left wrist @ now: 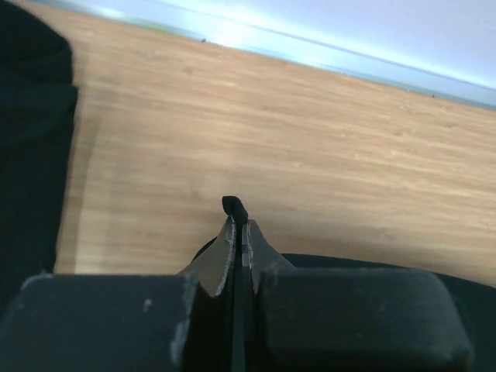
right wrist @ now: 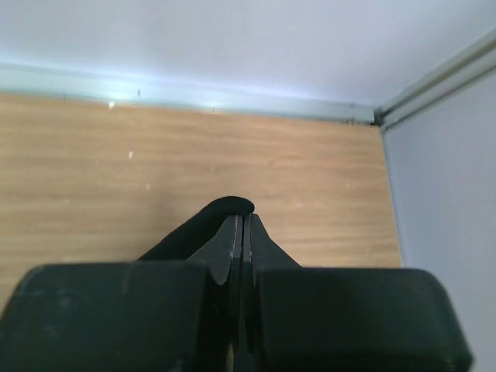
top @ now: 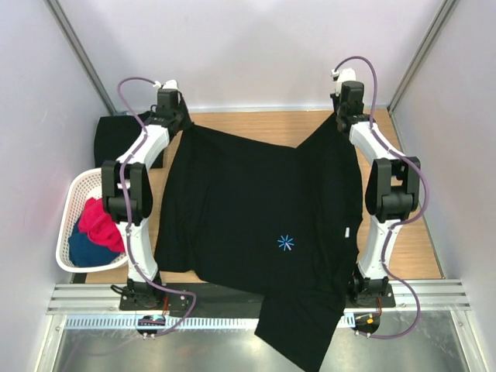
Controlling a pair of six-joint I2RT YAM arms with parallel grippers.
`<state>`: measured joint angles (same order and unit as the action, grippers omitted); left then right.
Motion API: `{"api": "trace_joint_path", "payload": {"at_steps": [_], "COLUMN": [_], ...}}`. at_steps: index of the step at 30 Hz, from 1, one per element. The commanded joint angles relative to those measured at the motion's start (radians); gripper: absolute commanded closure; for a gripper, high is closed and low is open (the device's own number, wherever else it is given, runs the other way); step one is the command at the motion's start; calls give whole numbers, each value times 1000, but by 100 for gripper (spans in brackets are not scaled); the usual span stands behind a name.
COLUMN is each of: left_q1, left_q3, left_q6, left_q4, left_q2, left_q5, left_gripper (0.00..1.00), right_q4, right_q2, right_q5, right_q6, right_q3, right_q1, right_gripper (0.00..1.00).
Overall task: Fold and stack the t-shirts
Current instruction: Flatten the tshirt out, then fold the tshirt
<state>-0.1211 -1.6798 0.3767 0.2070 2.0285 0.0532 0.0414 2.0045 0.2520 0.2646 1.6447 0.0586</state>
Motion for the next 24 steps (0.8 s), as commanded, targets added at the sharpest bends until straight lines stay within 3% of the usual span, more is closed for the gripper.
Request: {"api": "trace_joint_path", "payload": {"at_steps": [1, 6, 14, 24], "left_q1": [8, 9, 23, 67], "left_q3": [-118, -199, -248, -328], "left_q6": [-18, -25, -36, -48], "left_q4": [-31, -8, 11, -21], "left_q2": [77, 150, 194, 280], "left_q5": [-23, -1, 26, -118], "left_gripper": [100, 100, 100, 100], "right_q4": [-139, -123, -111, -48], "right_q2": [77, 180, 244, 136], "right_q5": [-11, -49, -68, -49], "right_q6": [2, -28, -53, -91], "right_q3": [137, 298, 383, 291], "right_q1": [-25, -31, -31, -31], "right_gripper": [99, 99, 99, 99]}}
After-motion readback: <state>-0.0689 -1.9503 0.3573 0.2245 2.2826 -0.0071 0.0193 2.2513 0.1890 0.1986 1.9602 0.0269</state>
